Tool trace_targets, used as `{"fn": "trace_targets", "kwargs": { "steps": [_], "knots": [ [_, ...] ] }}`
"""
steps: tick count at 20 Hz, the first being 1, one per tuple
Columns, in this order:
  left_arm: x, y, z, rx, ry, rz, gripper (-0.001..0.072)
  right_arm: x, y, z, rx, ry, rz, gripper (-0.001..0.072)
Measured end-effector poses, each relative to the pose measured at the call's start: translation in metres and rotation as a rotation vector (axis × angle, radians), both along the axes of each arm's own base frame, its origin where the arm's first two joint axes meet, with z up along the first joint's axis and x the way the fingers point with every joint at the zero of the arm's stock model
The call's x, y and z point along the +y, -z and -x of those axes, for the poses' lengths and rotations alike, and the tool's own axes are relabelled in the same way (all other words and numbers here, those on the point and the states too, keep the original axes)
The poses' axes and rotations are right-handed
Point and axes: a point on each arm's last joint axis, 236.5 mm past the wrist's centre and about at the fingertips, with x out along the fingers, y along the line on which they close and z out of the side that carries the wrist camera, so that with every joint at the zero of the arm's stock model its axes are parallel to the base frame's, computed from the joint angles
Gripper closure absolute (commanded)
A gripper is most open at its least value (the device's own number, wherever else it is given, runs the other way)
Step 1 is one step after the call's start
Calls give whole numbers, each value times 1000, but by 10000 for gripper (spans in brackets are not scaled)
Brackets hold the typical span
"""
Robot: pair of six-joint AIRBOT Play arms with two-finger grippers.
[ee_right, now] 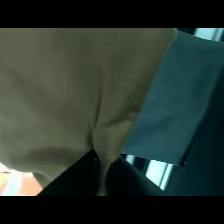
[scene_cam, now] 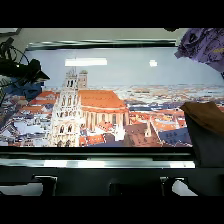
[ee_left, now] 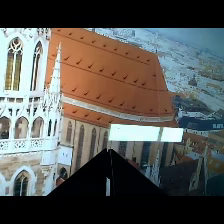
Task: Fold the clothes and pants, and hang the long-sleeved shirts on hangers.
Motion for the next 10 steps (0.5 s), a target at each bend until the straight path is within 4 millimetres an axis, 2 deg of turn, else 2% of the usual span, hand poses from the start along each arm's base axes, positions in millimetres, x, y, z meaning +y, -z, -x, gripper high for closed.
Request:
{"fn": "trace_targets", "kwargs": {
  "steps": [4,10],
  "knots": [
    [0,0,0,-5,11,-5,690,-5,21,26,95,7,37,682],
    [0,1,2,-3,22,-10,690,-10,50,47,191,-2,60,681]
  ]
}}
